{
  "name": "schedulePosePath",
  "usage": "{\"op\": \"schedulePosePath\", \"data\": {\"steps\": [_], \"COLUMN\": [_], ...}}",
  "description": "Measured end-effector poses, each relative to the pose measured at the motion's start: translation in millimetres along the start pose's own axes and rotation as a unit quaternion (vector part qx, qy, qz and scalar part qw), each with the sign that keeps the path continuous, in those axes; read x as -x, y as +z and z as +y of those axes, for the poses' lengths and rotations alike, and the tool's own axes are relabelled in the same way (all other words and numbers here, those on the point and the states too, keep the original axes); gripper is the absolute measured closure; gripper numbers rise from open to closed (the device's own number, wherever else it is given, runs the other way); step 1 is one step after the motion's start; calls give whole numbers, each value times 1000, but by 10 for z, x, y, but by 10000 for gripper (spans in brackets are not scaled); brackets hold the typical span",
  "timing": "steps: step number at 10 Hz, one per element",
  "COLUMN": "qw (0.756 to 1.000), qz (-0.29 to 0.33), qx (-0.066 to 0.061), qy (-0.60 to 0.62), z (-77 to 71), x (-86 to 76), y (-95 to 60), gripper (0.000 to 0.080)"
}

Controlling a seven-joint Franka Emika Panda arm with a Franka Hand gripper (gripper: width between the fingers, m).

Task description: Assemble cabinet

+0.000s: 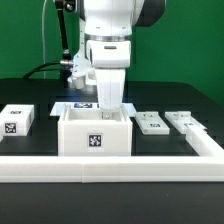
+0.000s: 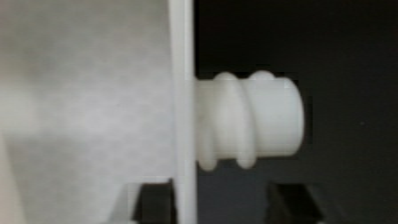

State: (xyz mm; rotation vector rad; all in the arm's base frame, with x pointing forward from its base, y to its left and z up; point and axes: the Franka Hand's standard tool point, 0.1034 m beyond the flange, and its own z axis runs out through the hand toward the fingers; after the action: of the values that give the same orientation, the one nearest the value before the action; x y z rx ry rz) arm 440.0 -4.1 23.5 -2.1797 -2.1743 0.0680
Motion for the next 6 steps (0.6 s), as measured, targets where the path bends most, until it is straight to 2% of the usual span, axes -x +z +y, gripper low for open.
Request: {"op": "schedulePosePath", "data": {"steps": [1,2,3,6], "qw": [1000,1000,1000,1000], "qz": [0,0,0,0], "qx": [0,1,4,5], "qy": [0,0,0,0], "z": [0,7,19,23], "x": [0,0,1,1], "y": [0,-5,-11,-12], "gripper": [721,721,760,760]}}
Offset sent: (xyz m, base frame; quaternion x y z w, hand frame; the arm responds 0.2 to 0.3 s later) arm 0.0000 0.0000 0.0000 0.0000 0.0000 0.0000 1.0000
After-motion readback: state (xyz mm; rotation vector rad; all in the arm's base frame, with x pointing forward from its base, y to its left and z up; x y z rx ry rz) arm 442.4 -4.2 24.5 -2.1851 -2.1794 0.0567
